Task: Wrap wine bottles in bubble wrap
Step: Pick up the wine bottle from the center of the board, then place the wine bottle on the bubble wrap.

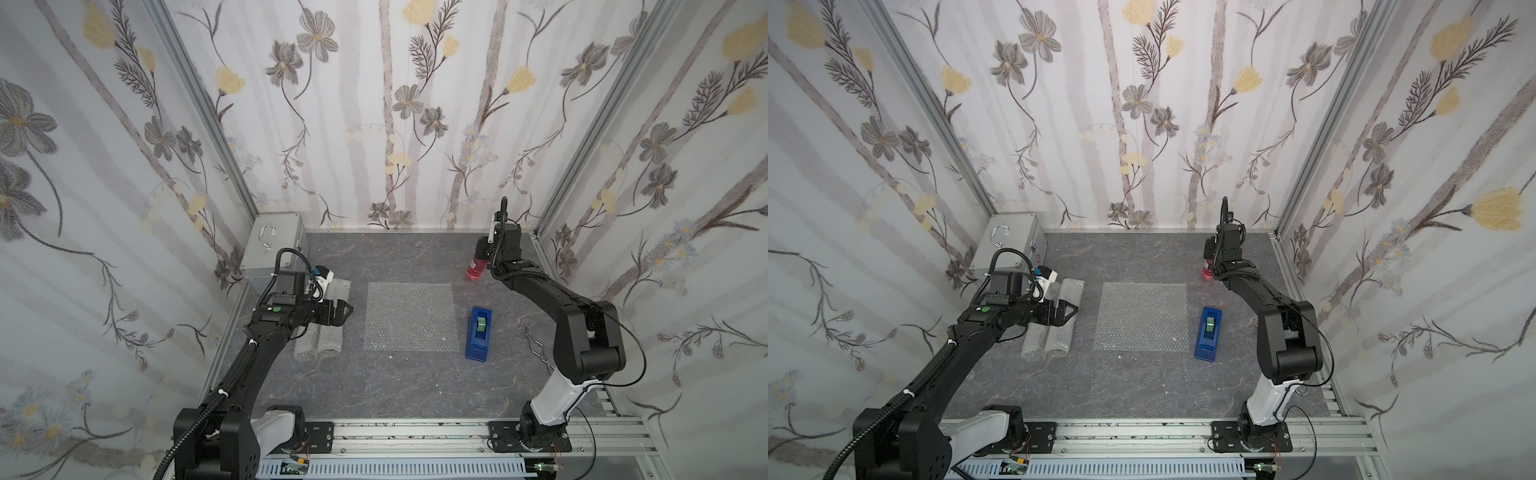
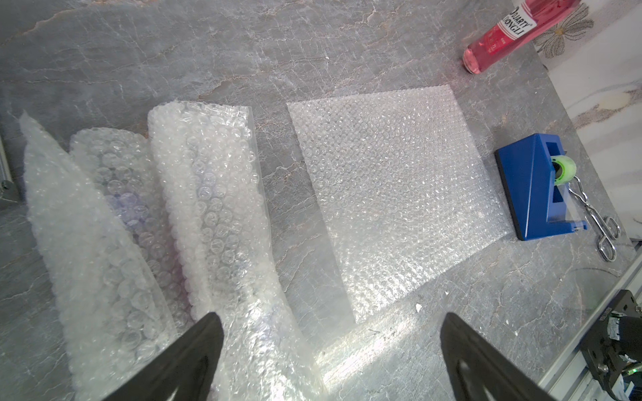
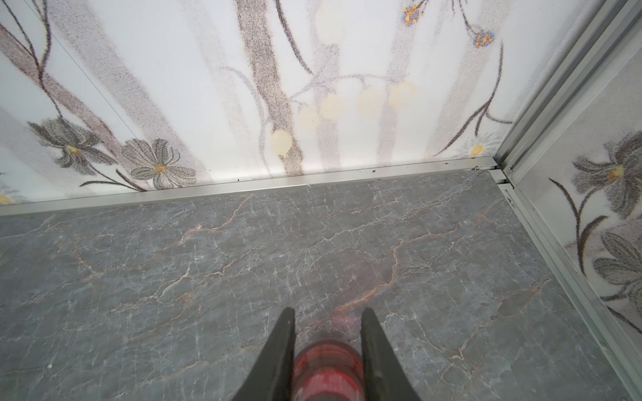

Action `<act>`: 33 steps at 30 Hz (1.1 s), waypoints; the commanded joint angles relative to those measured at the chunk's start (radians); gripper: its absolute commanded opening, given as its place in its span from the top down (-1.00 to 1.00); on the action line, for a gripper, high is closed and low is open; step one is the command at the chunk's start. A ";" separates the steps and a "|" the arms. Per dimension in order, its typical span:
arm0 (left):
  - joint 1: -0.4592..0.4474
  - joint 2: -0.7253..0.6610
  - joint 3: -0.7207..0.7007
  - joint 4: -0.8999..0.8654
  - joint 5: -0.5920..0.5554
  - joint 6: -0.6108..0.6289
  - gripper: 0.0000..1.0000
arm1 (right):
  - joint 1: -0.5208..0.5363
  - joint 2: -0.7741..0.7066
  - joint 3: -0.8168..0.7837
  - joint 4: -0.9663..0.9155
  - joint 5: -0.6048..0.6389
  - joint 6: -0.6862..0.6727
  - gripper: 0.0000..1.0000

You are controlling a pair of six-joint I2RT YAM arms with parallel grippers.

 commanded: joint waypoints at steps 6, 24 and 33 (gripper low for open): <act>0.000 0.006 0.019 0.005 0.033 0.018 -1.00 | 0.050 -0.220 0.123 -0.334 -0.079 0.051 1.00; -0.389 0.313 0.324 -0.049 0.318 0.296 -1.00 | 0.174 -0.418 -0.021 -0.508 -0.694 0.337 1.00; -0.474 0.531 0.450 0.279 0.443 0.127 -1.00 | 0.188 -0.423 -0.113 -0.344 -0.813 0.441 1.00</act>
